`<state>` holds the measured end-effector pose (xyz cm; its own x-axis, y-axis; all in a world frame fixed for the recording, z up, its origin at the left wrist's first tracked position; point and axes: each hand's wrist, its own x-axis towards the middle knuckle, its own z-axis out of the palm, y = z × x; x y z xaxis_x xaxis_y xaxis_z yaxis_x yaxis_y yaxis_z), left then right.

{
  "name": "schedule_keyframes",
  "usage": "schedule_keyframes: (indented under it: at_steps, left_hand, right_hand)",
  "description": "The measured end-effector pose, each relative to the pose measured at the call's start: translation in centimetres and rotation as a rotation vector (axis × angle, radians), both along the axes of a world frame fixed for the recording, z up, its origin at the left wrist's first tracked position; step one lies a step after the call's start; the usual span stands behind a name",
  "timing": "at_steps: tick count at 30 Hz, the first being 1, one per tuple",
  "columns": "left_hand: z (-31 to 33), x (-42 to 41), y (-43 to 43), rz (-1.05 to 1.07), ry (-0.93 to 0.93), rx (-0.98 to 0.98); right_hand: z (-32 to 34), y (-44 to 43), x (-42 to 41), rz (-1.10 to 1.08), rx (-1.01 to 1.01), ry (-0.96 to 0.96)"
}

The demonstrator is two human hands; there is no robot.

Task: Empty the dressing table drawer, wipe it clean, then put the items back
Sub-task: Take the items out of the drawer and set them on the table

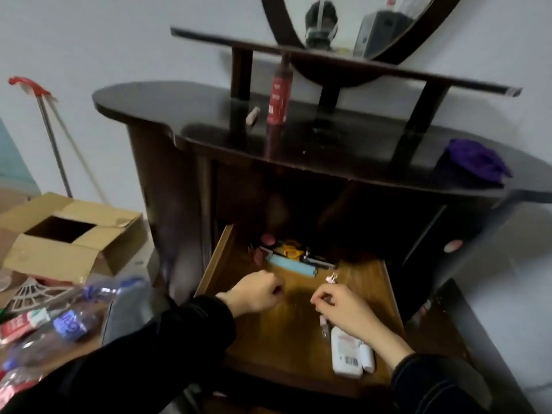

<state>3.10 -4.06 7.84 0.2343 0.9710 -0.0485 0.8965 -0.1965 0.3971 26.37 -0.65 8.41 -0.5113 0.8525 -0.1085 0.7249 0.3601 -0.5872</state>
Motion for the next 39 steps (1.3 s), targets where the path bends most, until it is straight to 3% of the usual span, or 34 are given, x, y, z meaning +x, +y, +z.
schedule_keyframes:
  at_steps: [3,11,19,22,26,32,36,39]
  left_hand:
    - [-2.4,0.1,0.9,-0.029,0.000,-0.154]
    - [-4.7,0.1,1.6,-0.090,-0.134,-0.303]
    - [-4.4,0.6,1.4,-0.190,0.007,-0.351]
    - [-4.3,0.6,1.3,-0.201,0.035,-0.366]
    - [-4.2,0.7,1.2,-0.188,0.028,-0.385]
    - [-3.6,1.3,1.5,-0.181,-0.107,-0.526]
    - [-2.9,1.2,1.8,-0.119,-0.312,-0.601]
    - [-2.9,1.2,1.6,-0.130,-0.300,-0.583]
  right_hand:
    - [-2.9,0.0,-0.5,0.126,-0.227,-0.136]
    - [-5.5,-1.2,-2.4,0.397,-0.306,-0.352]
    - [-5.8,-1.9,-3.1,0.656,-0.124,-0.600]
    - [-6.3,-1.5,-3.0,0.705,0.001,-0.585]
    - [-6.5,-0.6,-2.8,0.658,0.070,-0.570]
    - [-6.0,1.2,-2.0,0.356,-0.126,-0.392]
    - [-5.8,1.0,-2.4,0.298,-0.172,-0.339]
    - [-5.4,0.9,-2.6,0.274,-0.207,-0.297]
